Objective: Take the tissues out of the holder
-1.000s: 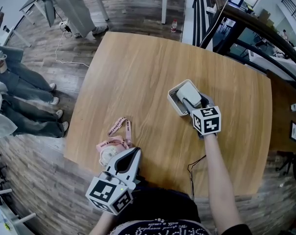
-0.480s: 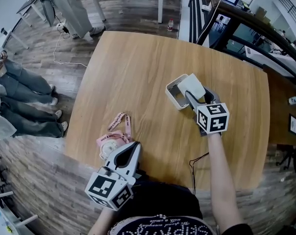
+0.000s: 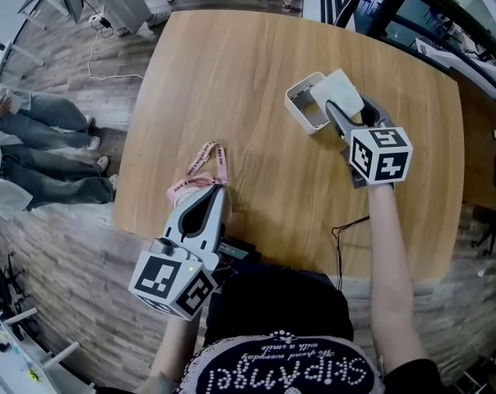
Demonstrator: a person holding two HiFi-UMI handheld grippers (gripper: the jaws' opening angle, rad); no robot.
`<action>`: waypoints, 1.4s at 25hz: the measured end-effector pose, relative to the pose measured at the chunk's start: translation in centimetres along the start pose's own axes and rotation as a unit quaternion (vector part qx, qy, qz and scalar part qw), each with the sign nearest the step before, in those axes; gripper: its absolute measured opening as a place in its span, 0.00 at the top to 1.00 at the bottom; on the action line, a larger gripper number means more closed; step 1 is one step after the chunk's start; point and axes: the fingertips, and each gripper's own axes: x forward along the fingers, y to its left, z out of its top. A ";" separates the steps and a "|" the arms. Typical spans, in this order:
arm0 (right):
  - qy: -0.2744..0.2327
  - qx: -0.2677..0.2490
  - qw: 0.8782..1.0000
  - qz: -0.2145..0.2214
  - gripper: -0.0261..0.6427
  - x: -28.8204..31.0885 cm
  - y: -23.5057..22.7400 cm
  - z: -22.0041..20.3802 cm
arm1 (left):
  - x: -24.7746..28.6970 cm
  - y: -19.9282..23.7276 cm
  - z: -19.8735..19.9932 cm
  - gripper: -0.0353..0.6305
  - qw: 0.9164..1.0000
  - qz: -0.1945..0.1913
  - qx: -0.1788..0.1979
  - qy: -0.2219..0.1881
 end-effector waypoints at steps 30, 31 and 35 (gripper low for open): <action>-0.092 0.024 0.995 0.006 0.55 -10.1 4.1 2.6 | -0.3 -1.1 0.1 0.94 1.000 -0.025 0.013 -0.001; -0.094 0.024 0.995 0.008 0.55 -10.4 4.2 2.7 | -0.3 -1.2 0.0 0.94 1.000 -0.025 0.012 -0.001; -0.099 0.020 0.995 0.011 0.55 -11.5 4.6 2.8 | -0.2 -1.4 0.0 0.94 1.000 -0.025 0.012 -0.002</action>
